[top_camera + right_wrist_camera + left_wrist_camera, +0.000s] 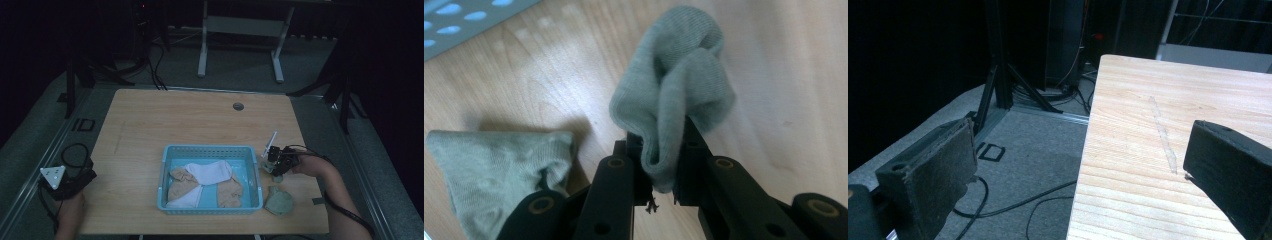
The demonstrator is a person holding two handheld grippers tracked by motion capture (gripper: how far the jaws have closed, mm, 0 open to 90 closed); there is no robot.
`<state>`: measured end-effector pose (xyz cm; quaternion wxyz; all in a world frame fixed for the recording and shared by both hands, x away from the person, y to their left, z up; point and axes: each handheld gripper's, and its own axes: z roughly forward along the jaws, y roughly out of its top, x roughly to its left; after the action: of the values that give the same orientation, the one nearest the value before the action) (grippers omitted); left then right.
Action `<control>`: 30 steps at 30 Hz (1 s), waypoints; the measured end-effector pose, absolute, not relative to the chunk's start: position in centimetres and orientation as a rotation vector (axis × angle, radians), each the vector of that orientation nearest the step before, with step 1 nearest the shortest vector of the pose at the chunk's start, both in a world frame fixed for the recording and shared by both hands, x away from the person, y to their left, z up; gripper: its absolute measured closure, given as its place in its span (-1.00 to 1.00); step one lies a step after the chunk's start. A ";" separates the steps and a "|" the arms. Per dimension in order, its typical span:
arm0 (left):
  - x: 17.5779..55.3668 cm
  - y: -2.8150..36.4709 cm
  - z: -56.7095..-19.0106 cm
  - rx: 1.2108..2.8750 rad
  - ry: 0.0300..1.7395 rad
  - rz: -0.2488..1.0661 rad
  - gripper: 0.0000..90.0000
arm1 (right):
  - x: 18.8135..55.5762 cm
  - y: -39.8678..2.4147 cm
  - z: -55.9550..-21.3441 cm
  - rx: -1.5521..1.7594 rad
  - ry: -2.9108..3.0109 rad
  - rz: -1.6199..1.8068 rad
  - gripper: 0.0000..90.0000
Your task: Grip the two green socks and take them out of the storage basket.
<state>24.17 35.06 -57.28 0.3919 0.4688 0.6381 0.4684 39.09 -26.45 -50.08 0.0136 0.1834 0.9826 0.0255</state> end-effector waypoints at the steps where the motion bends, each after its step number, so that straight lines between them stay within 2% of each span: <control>1: 24.2 35.1 -57.3 1.193 1.620 1.189 -0.98 | 39.0 -26.4 -50.4 0.573 3.068 0.081 0.77; 8: 24.2 35.1 -57.3 1.193 1.619 1.189 -0.98 | 38.6 -26.3 -50.9 0.565 3.090 0.076 0.57; 9: 24.2 35.1 -57.3 1.192 1.618 1.189 -0.98 | 38.3 -26.3 -50.6 0.550 3.086 0.064 0.42; 12: 24.2 35.1 -57.3 1.192 1.618 1.189 -0.98 | 38.2 -26.4 -49.8 0.553 3.072 0.062 0.33; 13: 24.2 35.1 -57.3 1.192 1.618 1.189 -0.98 | 38.2 -26.6 -49.1 0.567 3.064 0.075 0.23; 23: 24.2 35.1 -57.3 1.192 1.618 1.190 -0.98 | 37.9 -27.7 -46.5 0.614 2.999 0.206 0.04; 27: 24.2 35.1 -57.3 1.195 1.618 1.189 -0.98 | 37.9 -28.0 -46.5 0.650 2.954 0.254 -0.06; 30: 24.2 35.1 -57.3 1.192 1.618 1.189 -0.98 | 37.9 -28.4 -46.6 0.681 2.940 0.288 -0.07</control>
<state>24.16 35.07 -57.28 0.3923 0.4697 0.6374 0.4682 37.92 -28.36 -46.60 0.0552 0.2243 0.9683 0.0948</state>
